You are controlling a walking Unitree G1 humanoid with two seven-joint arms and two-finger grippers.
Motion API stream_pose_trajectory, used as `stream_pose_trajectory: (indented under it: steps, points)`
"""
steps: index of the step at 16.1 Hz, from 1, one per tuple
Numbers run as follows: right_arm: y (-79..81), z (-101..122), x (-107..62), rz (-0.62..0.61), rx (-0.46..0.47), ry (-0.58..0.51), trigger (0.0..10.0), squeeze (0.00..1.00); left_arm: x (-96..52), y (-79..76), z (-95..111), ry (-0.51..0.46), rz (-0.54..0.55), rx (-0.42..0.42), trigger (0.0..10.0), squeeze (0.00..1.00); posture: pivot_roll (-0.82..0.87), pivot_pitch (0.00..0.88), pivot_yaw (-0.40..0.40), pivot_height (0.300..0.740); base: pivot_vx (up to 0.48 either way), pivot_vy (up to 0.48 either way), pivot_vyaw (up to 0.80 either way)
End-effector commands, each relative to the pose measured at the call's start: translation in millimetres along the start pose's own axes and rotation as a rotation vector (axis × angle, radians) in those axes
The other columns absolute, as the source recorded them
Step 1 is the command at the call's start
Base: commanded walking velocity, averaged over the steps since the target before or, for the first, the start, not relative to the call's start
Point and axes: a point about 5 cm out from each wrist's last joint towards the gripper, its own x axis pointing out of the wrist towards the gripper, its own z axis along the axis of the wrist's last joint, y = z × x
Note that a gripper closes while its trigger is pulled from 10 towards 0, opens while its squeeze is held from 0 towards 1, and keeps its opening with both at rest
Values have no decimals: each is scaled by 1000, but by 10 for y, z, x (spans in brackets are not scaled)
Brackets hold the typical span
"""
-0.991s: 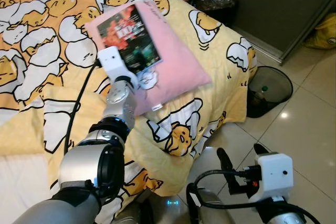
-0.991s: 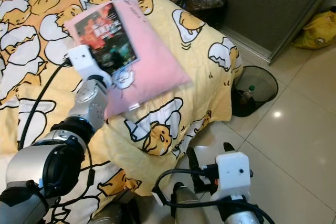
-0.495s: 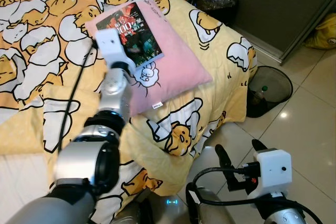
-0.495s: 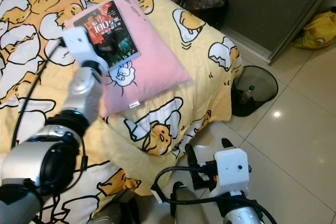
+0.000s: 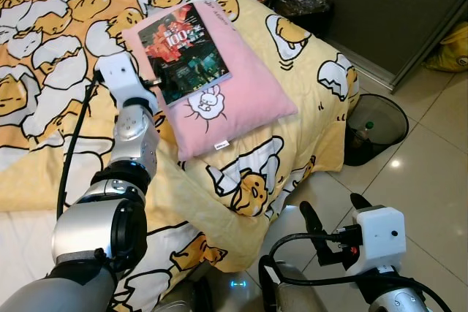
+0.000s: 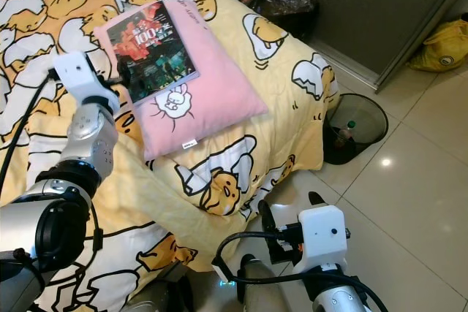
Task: Clean up the room
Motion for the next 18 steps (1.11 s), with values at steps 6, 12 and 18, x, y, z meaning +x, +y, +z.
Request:
stream_pose_trajectory:
  steps: [6, 12, 18]
  points:
    - [-5, -63, -34, 2, 8, 33, 10000, 0, -86, -110, -261, 139, 9, -145, 10000, 0, -400, 223, 28, 740, 0, 0, 0]
    - [5, -64, -37, 1, 9, 34, 10000, 0, -145, -172, -411, 230, 15, -289, 10000, 0, -407, 226, 34, 740, 0, 0, 0]
    - [-2, -57, -39, -1, 7, 32, 10000, 0, -66, -271, -213, 136, -61, -319, 10000, 0, -401, 228, 33, 740, 0, 0, 0]
